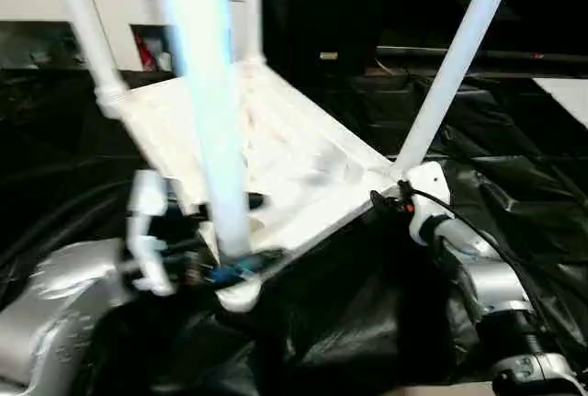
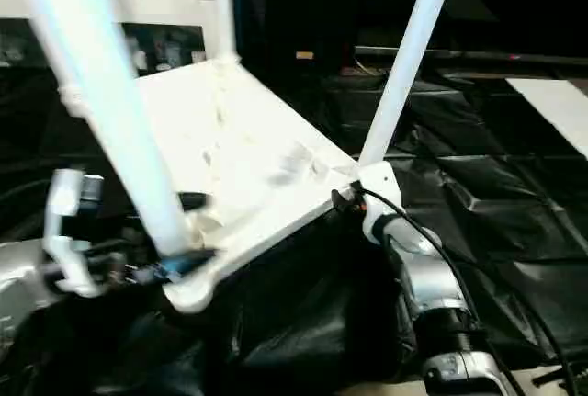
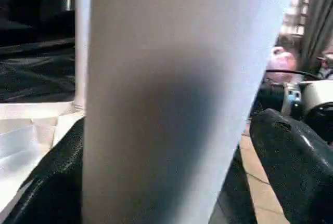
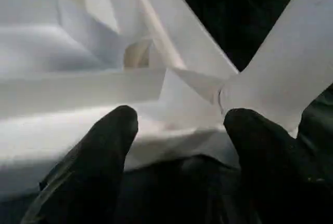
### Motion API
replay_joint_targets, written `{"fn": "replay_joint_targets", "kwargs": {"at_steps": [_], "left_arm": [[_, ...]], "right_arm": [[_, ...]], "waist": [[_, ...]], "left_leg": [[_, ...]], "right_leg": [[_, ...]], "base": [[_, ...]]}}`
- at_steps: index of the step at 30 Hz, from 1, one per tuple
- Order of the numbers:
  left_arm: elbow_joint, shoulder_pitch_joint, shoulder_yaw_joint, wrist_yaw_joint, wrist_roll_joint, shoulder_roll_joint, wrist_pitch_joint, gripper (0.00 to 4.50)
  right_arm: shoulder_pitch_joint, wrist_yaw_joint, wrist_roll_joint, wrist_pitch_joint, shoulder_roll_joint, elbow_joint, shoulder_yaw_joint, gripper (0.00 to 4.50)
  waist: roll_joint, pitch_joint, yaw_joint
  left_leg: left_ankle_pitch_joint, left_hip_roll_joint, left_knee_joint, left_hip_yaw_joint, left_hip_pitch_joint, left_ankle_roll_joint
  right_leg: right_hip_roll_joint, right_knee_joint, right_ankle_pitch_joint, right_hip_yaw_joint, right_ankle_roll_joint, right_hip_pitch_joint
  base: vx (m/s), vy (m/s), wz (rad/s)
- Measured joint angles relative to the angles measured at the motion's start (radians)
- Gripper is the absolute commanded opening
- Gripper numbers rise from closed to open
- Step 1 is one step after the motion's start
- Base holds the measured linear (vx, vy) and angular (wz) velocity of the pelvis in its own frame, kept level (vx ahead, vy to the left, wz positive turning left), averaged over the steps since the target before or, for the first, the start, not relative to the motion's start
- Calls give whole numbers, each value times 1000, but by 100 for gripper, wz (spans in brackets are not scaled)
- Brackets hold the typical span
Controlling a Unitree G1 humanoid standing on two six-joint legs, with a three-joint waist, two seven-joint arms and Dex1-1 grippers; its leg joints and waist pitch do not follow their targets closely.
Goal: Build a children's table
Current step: Rotate table base
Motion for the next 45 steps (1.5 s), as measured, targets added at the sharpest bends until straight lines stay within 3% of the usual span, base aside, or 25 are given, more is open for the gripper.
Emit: {"fn": "replay_joint_targets", "kwargs": {"at_steps": [6,11,19,32,38,45], "left_arm": [[65,-74,-42,19,41,-29,-24,443],[77,-102,-47,18,43,-27,-35,443],[74,-107,-78,15,43,-31,-35,443],[64,-160,-174,31,4,-110,8,443],[79,-231,-202,38,5,-154,4,443],[155,-312,-241,35,31,-211,-30,443]], "right_arm": [[-40,-137,-7,-41,-17,38,-73,325],[-43,-162,-34,-41,-47,89,-81,325],[-42,-121,-33,-20,-13,106,-48,325],[-138,11,-58,-42,51,311,37,325],[-172,53,-61,-81,87,352,53,325],[-211,74,-71,-112,115,383,67,325]], "waist": [[2,1,11],[1,0,0],[1,1,2],[-3,3,-31],[-3,3,-41],[-3,3,-38]], "left_leg": [[0,0,0,1,-4,0],[1,0,1,1,-6,-1],[1,1,3,1,-7,-1],[1,2,8,-1,-7,-1],[1,2,8,-1,-8,-1],[0,2,8,-1,-9,-1]], "right_leg": [[0,0,1,1,1,0],[0,1,3,1,-1,-2],[0,1,3,1,-1,-2],[0,3,5,-1,2,-4],[0,3,9,-1,-4,-5],[0,2,9,-1,-5,-7]], "base": [[0,0,0],[0,0,0],[0,0,0],[0,0,0],[0,0,0],[0,0,0]]}}
